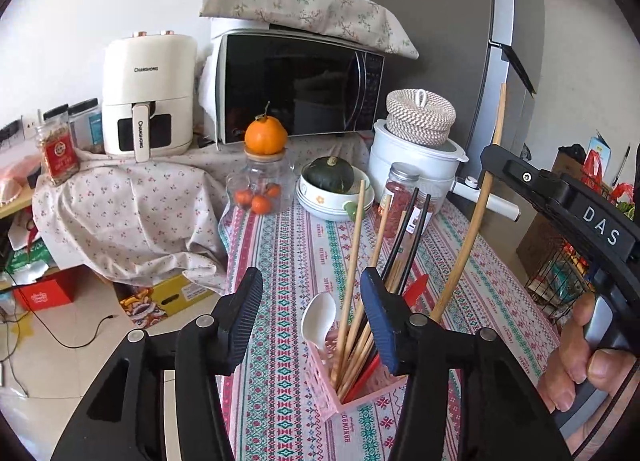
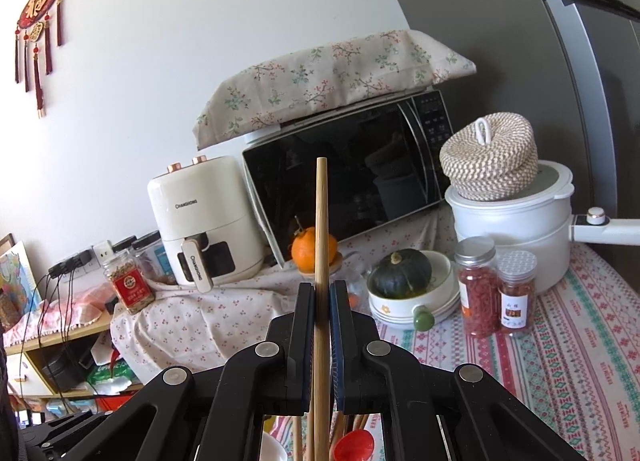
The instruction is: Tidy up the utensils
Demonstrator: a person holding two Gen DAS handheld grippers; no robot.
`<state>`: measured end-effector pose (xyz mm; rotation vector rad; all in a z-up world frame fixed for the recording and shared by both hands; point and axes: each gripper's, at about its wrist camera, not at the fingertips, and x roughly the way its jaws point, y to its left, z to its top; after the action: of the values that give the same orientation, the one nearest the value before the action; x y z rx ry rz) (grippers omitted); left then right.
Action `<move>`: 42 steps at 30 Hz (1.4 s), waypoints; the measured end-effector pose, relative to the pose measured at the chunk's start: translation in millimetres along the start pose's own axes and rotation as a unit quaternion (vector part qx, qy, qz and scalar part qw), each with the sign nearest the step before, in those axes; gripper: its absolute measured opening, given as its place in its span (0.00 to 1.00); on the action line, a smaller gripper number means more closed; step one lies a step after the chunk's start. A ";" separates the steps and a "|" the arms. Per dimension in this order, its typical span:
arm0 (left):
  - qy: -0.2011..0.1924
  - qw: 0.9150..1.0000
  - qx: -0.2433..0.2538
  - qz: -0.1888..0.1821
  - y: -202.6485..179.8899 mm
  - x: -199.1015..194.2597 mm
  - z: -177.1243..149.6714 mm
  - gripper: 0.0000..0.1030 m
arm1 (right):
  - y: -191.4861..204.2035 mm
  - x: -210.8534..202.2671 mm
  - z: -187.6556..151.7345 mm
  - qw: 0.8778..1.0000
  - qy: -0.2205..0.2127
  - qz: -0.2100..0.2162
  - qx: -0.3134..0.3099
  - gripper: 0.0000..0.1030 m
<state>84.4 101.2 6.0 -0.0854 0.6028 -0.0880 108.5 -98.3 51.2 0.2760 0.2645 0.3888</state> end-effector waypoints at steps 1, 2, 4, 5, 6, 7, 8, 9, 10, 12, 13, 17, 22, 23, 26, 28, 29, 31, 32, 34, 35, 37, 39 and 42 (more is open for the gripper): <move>0.005 1.000 -0.003 0.003 2.1 0.8 -0.7 0.54 | 0.8 2.1 -2.1 1.000 0.000 -0.003 0.001 0.06; 0.010 1.000 -0.006 0.007 4.4 1.6 -1.2 0.55 | 2.4 4.8 -4.5 1.000 0.000 -0.007 0.001 0.06; 0.017 1.000 -0.015 0.013 8.4 2.4 -1.8 0.57 | 5.3 11.4 -9.6 1.000 0.000 -0.018 -0.001 0.06; 0.021 0.999 -0.023 0.016 10.7 3.0 -1.3 0.59 | 6.4 14.4 -12.3 1.000 0.002 -0.021 0.000 0.06; 0.025 0.999 -0.032 0.018 12.8 3.1 -1.1 0.61 | 6.8 17.5 -15.3 1.000 0.008 -0.020 0.002 0.07; 0.027 0.999 -0.042 0.019 14.6 2.4 -1.4 0.62 | 6.2 20.0 -18.3 1.000 0.016 -0.016 0.005 0.07; 0.029 0.998 -0.051 0.020 15.8 1.2 -2.0 0.64 | 4.4 21.0 -20.7 1.000 0.024 -0.010 0.011 0.08; 0.031 0.998 -0.058 0.021 16.1 -0.2 -2.8 0.68 | 1.9 20.2 -22.2 0.999 0.031 -0.003 0.019 0.09; 0.033 0.997 -0.061 0.023 16.0 -1.6 -3.7 0.69 | -1.0 17.7 -22.0 0.999 0.036 0.001 0.026 0.11; 0.034 0.997 -0.059 0.030 12.7 -5.2 -6.7 0.75 | -6.7 9.0 -19.0 0.998 0.044 0.008 0.036 0.23; 0.035 0.997 -0.056 0.035 9.7 -7.2 -8.5 0.76 | -10.2 2.6 -16.6 0.998 0.047 0.013 0.039 0.31; 0.047 0.996 -0.058 0.050 -5.5 -15.8 -18.9 0.85 | -20.3 -25.8 -6.2 0.998 0.066 0.009 0.017 0.49; 0.091 0.993 -0.049 0.049 -39.2 -16.5 -37.3 0.93 | -40.1 -63.2 -5.9 0.995 0.097 -0.032 -0.012 0.74; 0.095 0.993 -0.044 0.046 -46.7 -17.2 -41.0 0.94 | -46.0 -70.0 -7.4 0.993 0.108 -0.044 -0.012 0.77; 0.102 0.993 -0.033 0.039 -68.1 -21.5 -51.4 0.94 | -64.7 -89.5 -13.3 0.987 0.138 -0.084 -0.009 0.81; 0.105 0.993 -0.029 0.035 -79.7 -25.0 -58.2 0.94 | -76.3 -101.0 -17.7 0.982 0.156 -0.109 -0.005 0.84; 0.107 0.993 -0.028 0.034 -84.6 -26.2 -60.9 0.94 | -82.5 -105.8 -19.3 0.979 0.163 -0.119 -0.002 0.84; 0.109 0.993 -0.024 0.031 -93.5 -28.9 -65.3 0.94 | -92.9 -116.9 -23.0 0.976 0.174 -0.133 0.005 0.90; 0.109 0.993 -0.021 0.031 -97.9 -30.5 -66.6 0.94 | -97.6 -122.4 -24.5 0.974 0.177 -0.139 0.009 0.92; 0.109 0.993 -0.014 0.035 -105.3 -33.4 -68.8 0.94 | -104.6 -130.9 -25.8 0.973 0.181 -0.145 0.016 0.94; 0.108 0.993 -0.010 0.037 -108.6 -34.7 -69.4 0.94 | -107.7 -134.7 -26.4 0.971 0.183 -0.150 0.017 0.94; 0.104 0.994 -0.005 0.042 -112.5 -37.4 -70.1 0.94 | -112.0 -140.0 -27.3 0.969 0.185 -0.161 0.017 0.98; 0.101 0.994 -0.004 0.046 -114.9 -39.6 -70.4 0.94 | -113.8 -142.0 -27.9 0.967 0.187 -0.174 0.012 0.99; 0.093 0.994 -0.006 0.051 -115.1 -43.0 -70.4 0.94 | -112.8 -140.9 -28.3 0.963 0.192 -0.189 0.002 0.99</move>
<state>2.5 -12.2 -15.4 -0.0592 0.7934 0.0070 12.0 -249.7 17.7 0.1455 0.6873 0.0588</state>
